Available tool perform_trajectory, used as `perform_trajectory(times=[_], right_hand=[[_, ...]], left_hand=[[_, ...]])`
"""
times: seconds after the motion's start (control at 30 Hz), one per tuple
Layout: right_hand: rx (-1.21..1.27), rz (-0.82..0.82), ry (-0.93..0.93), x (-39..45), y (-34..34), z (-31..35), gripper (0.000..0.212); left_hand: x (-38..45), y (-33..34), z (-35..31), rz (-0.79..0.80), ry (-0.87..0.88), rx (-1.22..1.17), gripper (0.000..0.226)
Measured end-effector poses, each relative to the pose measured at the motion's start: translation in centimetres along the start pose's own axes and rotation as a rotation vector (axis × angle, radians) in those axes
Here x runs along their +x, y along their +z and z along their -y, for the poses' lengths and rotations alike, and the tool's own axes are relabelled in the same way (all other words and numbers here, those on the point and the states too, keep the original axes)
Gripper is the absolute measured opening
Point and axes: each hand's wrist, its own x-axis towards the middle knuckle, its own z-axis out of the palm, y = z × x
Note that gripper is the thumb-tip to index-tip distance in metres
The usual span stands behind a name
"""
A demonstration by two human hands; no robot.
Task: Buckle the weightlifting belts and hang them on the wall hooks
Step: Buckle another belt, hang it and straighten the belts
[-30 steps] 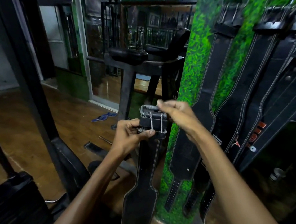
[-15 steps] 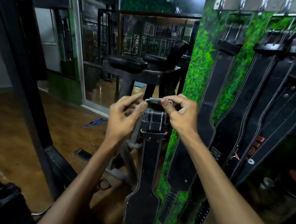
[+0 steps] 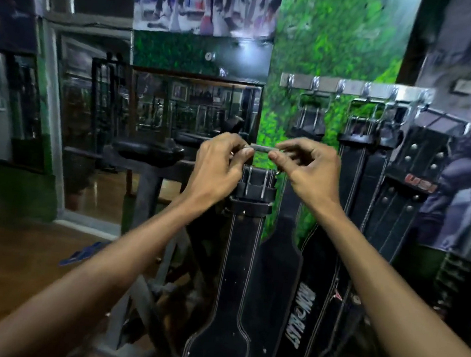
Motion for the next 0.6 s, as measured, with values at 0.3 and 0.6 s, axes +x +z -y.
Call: perform_trajectory(times=[0.3, 0.6], right_hand=[[-0.207, -0.174, -0.197, 12.9, -1.7, -3.1, 0.014], [-0.451, -0.241, -0.212, 18.2, 0.2, -6.7, 0.017]], left_hand=[[14.0, 6.2, 1.0, 0.018, -0.06, 0.062, 0.026], [20.0, 11.4, 4.3, 0.08, -0.26, 0.083, 0.033]])
